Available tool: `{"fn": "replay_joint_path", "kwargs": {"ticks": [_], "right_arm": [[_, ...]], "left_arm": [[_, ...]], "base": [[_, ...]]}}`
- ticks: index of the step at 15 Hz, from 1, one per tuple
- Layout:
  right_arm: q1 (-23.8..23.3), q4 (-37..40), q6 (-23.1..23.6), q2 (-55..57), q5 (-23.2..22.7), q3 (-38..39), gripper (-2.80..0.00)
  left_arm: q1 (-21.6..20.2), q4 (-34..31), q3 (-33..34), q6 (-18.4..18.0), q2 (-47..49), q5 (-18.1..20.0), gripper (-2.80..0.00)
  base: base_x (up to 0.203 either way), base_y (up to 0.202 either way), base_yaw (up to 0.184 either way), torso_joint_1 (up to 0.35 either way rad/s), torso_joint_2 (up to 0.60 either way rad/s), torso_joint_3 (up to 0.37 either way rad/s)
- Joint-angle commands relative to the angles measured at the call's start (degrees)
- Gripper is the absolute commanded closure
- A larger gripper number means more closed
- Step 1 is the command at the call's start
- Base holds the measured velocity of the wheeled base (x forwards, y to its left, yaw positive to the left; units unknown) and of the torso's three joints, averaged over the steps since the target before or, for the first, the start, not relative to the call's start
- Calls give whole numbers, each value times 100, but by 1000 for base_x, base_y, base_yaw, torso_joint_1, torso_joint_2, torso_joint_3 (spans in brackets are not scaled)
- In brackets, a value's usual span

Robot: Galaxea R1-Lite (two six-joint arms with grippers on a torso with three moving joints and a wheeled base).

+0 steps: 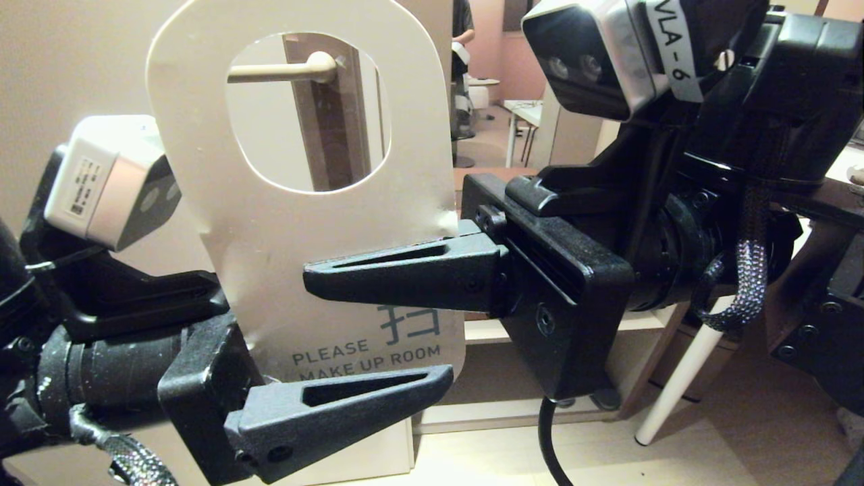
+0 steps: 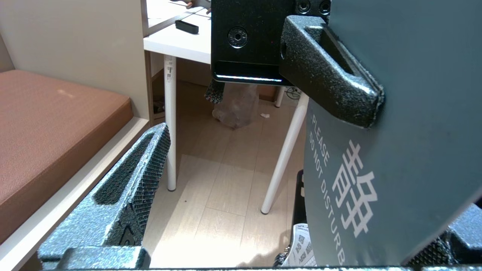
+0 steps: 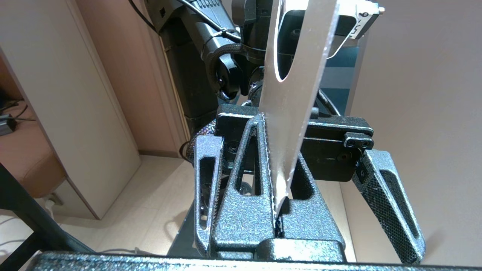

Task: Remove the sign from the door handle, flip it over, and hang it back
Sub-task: Hand it to the other hand

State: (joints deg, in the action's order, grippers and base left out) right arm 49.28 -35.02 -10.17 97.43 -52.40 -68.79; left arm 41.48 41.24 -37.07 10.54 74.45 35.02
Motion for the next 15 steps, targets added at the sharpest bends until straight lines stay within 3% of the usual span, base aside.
{"fn": "replay_joint_path", "kwargs": {"ticks": [1, 2, 15], "right_arm": [[3, -22, -3, 13, -33, -11, 0], [3, -22, -3, 13, -33, -19, 0], [3, -22, -20, 48, -25, -7, 0]], "left_arm": [[0, 24, 7, 9, -9, 17, -280], [9, 24, 7, 10, -9, 13, 0], [9, 15, 77, 9, -97, 4, 0]], "base": [[0, 0, 0, 0, 0, 0], [0, 0, 0, 0, 0, 0], [0, 0, 0, 0, 0, 0]]}}
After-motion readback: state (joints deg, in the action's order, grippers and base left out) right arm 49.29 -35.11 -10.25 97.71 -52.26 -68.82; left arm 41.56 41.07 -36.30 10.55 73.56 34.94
